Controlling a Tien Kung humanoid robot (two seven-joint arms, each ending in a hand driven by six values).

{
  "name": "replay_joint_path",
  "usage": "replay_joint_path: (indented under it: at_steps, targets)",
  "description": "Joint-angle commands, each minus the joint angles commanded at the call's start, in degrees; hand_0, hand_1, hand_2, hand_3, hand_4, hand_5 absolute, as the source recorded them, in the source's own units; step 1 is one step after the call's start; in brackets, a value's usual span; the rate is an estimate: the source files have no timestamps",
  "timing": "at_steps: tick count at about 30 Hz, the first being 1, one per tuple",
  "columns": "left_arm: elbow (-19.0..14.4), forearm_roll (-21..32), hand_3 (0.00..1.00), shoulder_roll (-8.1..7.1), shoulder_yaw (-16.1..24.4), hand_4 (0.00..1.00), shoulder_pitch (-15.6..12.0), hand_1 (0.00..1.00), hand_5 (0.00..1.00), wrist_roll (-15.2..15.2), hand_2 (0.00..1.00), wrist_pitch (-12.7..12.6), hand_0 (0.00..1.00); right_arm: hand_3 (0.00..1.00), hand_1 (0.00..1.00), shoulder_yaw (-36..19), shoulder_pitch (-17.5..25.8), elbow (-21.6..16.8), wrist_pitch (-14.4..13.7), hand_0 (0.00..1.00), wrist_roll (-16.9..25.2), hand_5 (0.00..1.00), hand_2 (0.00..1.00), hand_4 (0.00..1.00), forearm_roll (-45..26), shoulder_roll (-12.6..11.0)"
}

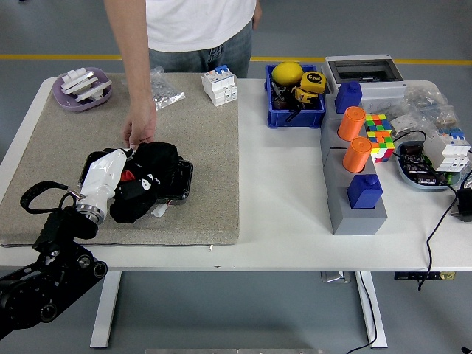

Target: Pick the rag up,wipe the panel,place it on the desk

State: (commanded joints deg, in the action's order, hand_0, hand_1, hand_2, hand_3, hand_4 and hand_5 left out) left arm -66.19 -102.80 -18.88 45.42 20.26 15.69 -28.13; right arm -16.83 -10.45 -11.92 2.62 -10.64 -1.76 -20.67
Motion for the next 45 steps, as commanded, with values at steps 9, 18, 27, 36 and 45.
replay_joint_path:
  at_steps: [9, 18, 27, 36, 45]
  targets:
    - [2.0, -0.6, 0.441, -1.89, 3.3, 0.349, 0.7, 0.15, 0.002, 0.2, 0.478, 0.3, 0.295, 0.643, 0.589, 0.1, -0.2, 0.0, 0.0, 0.707, 0.0, 0.578, 0.646, 0.998, -0.2, -0.1]
    - [4.4, -1.4, 0.446, -3.96, 6.3, 0.353, 0.8, 0.153, 0.002, 0.3, 0.479, 0.4, 0.298, 0.643, 0.589, 0.0, -0.2, -0.1, 0.1, 0.706, -0.1, 0.578, 0.646, 0.998, 0.0, -0.1]
    - [6.6, -1.4, 0.447, -4.8, 9.1, 0.351, 0.6, 0.155, 0.002, 0.2, 0.478, -0.1, 0.303, 0.643, 0.589, 0.0, -0.3, -0.1, 0.2, 0.706, -0.1, 0.578, 0.647, 0.998, 0.0, -0.2]
    - [7.3, -1.0, 0.441, -5.3, 9.4, 0.333, 0.7, 0.158, 0.002, 0.6, 0.472, -0.2, 0.306, 0.645, 0.583, 0.0, -0.2, -0.1, 0.2, 0.706, -0.2, 0.574, 0.647, 0.998, 0.2, -0.3]
    - [5.5, -1.2, 0.442, -4.05, 6.0, 0.336, 0.7, 0.159, 0.002, 1.0, 0.473, 0.1, 0.307, 0.644, 0.583, -0.1, -0.3, -0.1, 0.2, 0.706, -0.1, 0.576, 0.647, 0.998, 0.3, -0.3]
